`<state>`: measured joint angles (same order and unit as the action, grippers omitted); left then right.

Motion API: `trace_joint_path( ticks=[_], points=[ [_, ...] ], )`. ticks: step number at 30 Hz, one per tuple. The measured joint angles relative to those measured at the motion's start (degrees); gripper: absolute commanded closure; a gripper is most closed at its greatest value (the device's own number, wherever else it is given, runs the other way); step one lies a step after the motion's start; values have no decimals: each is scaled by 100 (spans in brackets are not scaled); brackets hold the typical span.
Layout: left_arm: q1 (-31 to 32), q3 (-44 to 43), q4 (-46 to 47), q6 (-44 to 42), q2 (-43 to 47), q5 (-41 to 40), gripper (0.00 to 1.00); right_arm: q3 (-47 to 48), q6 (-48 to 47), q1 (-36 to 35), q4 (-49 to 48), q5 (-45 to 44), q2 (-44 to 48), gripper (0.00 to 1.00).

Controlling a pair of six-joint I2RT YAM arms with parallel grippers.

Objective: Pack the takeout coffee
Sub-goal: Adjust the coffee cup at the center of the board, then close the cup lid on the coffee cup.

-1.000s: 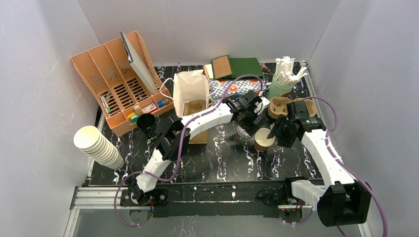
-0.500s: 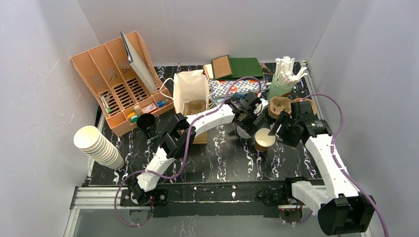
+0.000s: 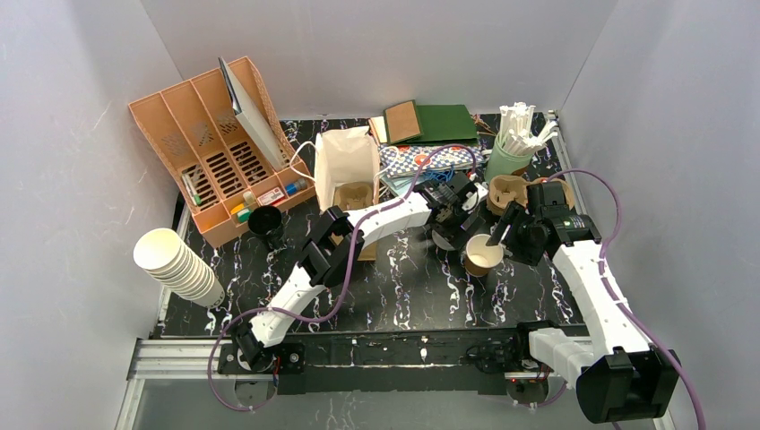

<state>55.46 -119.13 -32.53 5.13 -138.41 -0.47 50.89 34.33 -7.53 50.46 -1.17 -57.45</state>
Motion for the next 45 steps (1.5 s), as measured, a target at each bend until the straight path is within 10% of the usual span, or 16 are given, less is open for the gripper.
trace_joint_path(
  ticks=[16, 34, 45],
  points=[
    [0, -37, -260, -7, 92, -501, 13, -24, -31, 0, -46, 11, -387, 31],
    [-2, 525, -824, 157, 1932, -691, 15, -564, 61, -96, -890, 789, -890, 65],
    [-2, 1093, -1036, 378, 3049, -669, 15, -402, 450, -1058, -1335, 951, -1565, 44]
  ],
)
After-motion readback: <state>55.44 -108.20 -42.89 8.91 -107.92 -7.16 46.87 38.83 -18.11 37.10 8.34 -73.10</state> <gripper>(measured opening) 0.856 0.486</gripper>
